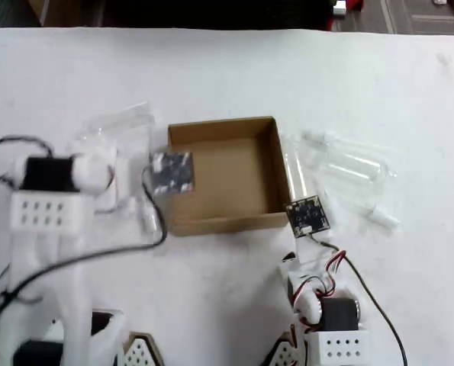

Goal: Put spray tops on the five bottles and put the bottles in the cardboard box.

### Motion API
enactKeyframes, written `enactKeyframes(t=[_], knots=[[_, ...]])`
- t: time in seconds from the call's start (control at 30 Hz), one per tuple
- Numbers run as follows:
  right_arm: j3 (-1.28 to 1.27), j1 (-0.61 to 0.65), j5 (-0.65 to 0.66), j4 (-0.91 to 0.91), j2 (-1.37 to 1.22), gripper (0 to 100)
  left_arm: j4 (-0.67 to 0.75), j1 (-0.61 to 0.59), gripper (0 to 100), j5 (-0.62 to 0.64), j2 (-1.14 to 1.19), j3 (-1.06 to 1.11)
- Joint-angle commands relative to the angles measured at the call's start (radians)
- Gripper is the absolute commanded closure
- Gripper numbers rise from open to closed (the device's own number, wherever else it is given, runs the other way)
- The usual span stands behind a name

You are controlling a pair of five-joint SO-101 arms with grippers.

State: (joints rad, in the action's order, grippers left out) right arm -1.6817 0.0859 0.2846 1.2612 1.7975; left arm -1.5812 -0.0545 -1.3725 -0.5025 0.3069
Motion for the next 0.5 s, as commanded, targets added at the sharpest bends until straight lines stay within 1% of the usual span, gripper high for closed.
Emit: enactKeyframes(t=[0.0, 0.07, 0.13, 0.4, 0.47], knots=[[-0.009, -0.008, 0.005, 0.007, 0.002, 98.2, 0.049, 0.038, 98, -0.086, 0.165, -0.098], [-0.009, -0.008, 0.005, 0.007, 0.002, 98.2, 0.049, 0.030, 98, -0.173, 0.232, -0.121], [-0.009, -0.008, 0.005, 0.007, 0.002, 98.2, 0.051, 0.021, 98, -0.233, 0.297, -0.144], [-0.009, -0.005, 0.005, 0.007, 0.002, 98.2, 0.057, 0.010, 98, -0.247, 0.542, -0.276], [-0.009, -0.002, 0.005, 0.007, 0.002, 98.2, 0.058, 0.008, 96, -0.250, 0.608, -0.310]])
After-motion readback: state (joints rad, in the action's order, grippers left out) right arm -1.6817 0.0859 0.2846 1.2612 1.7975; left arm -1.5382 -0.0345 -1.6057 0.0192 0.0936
